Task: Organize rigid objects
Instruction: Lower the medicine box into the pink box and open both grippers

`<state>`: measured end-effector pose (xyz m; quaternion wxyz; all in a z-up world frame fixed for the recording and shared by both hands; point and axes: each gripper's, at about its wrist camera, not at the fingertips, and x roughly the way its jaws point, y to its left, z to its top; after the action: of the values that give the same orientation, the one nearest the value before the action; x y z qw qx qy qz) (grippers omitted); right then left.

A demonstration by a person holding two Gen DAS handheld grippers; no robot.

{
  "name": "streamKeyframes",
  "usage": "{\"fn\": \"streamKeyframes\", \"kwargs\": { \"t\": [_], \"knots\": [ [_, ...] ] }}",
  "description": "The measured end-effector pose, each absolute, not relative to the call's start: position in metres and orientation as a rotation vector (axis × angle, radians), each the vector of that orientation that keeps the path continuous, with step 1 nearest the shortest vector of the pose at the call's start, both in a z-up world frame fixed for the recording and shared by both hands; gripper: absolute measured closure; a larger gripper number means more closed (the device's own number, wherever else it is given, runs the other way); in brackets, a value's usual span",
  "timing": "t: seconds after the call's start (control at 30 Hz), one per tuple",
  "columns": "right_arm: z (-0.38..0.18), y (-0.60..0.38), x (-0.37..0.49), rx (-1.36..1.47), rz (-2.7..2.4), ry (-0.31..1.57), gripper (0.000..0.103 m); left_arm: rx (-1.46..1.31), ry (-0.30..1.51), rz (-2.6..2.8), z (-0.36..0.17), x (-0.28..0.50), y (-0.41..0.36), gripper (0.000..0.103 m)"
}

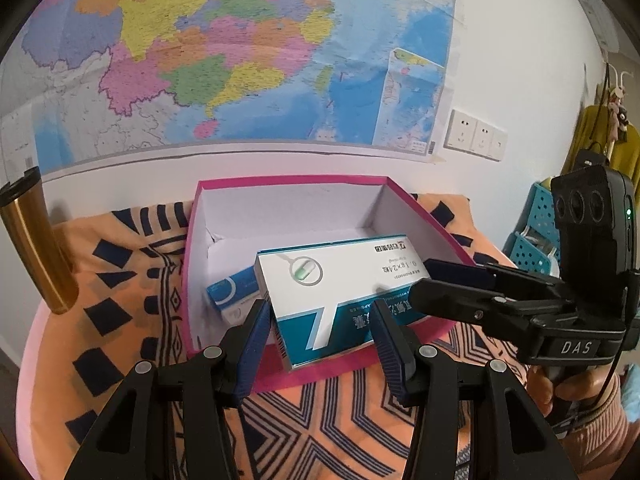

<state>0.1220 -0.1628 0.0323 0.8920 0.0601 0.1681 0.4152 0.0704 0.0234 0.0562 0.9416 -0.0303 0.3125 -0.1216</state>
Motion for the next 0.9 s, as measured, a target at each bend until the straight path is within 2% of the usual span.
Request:
{"fn": "streamKeyframes", "kwargs": {
  "t": [0.9],
  "knots": [
    [0.028, -0.14, 0.163, 0.128, 0.823, 0.421, 0.045, -0.088, 0.7, -0.177, 0.035, 0.116, 0.039, 0.052]
  ]
}}
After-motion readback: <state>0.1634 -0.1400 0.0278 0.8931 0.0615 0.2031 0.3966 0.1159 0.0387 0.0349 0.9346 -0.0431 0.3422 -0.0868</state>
